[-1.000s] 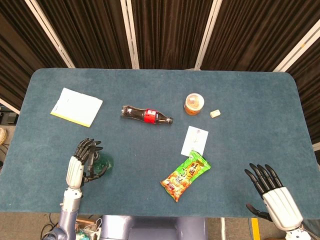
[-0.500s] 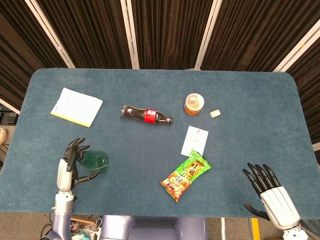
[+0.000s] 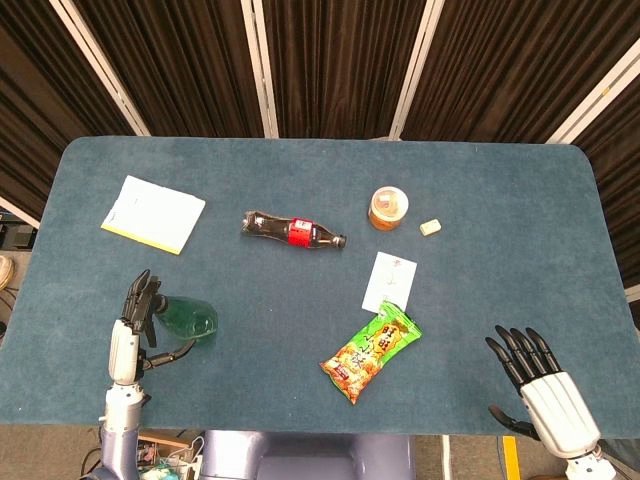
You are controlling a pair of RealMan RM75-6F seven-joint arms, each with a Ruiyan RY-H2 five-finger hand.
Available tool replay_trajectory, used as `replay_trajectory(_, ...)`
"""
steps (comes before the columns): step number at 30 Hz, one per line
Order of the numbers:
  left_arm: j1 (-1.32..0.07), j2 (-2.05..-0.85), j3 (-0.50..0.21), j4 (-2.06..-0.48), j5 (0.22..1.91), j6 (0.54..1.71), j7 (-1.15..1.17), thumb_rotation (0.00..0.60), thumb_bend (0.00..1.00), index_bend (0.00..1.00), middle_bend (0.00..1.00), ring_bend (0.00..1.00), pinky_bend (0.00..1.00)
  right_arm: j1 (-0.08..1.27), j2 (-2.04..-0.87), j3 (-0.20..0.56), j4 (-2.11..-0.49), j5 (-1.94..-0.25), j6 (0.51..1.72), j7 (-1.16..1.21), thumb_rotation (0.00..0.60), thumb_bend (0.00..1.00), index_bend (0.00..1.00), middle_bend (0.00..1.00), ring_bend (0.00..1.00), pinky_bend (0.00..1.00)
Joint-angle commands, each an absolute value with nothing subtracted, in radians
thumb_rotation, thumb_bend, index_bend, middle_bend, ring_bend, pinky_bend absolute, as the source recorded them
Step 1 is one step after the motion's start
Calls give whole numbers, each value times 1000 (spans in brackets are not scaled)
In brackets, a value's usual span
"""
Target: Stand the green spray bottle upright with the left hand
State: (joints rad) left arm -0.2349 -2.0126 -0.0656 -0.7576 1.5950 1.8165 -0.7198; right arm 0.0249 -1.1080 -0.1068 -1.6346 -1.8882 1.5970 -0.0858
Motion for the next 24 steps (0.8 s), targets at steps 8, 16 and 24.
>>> replay_trajectory(8,-199,-1913,-30,-840,1629,1848,-500,600,55,106,4,0,31,25,-1105,-96,-1625,-1881,1612,-74,600,217,0,0,0,3)
replay_trajectory(16,-117,-1460,101,-1400,1634,1766,-8,600,55,73,4,0,31,41,-1115,-38,-1637,-1740,1550,-98,600,218,0,0,0,0)
replay_trajectory(24,-93,-1190,180,-1679,1581,1673,110,600,56,70,11,0,31,56,-1132,-20,-1656,-1678,1494,-165,600,219,0,0,0,0)
